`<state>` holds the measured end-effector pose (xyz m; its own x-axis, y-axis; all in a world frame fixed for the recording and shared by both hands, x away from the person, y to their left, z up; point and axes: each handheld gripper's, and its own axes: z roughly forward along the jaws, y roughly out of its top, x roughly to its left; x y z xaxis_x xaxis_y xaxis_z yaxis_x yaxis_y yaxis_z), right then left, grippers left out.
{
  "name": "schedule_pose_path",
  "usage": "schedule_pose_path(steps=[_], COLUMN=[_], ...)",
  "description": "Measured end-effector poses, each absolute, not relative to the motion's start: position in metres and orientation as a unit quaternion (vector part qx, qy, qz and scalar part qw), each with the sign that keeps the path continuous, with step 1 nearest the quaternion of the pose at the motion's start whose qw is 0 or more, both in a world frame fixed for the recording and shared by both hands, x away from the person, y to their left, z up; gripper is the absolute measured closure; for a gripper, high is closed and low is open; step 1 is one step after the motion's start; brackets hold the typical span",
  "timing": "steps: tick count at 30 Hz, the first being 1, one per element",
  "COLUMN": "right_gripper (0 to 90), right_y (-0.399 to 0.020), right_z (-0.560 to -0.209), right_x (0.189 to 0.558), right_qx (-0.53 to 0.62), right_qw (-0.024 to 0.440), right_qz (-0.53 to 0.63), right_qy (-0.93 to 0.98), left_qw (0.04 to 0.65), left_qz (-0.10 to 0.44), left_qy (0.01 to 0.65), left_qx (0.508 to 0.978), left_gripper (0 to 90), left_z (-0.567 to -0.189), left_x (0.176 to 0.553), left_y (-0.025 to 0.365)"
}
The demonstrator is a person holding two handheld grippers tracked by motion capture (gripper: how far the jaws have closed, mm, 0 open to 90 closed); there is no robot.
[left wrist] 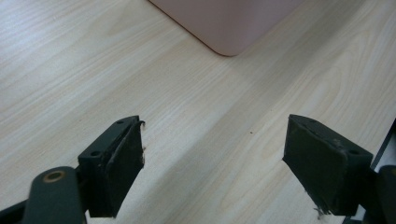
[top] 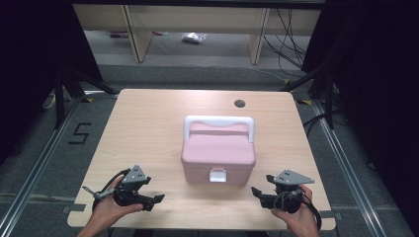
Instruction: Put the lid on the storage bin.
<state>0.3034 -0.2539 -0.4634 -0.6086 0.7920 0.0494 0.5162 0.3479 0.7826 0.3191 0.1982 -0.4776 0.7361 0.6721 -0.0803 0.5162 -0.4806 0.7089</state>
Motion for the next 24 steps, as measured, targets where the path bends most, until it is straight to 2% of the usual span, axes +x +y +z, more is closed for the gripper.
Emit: schedule_pose_path(steps=[9, 24], right_gripper=[26.5, 21.7], right_y=[-0.25, -0.252], right_z=[-0.473, -0.485], right_x=[0.294, 0.279], right_qx=[0.426, 0.429], right_qw=[0.143, 0.139], right_qz=[0.379, 0.347], right_qy=[0.809, 0.822], left_qw=[0.374, 0.362], left_qz=[0.102, 0.103], left_qy=[0.343, 0.331], left_qx=[0.856, 0.865], left_gripper=[19.2, 19.2], left_z=[-0.48, -0.485], left_x=[0.312, 0.306], left_y=[0.199, 0.198])
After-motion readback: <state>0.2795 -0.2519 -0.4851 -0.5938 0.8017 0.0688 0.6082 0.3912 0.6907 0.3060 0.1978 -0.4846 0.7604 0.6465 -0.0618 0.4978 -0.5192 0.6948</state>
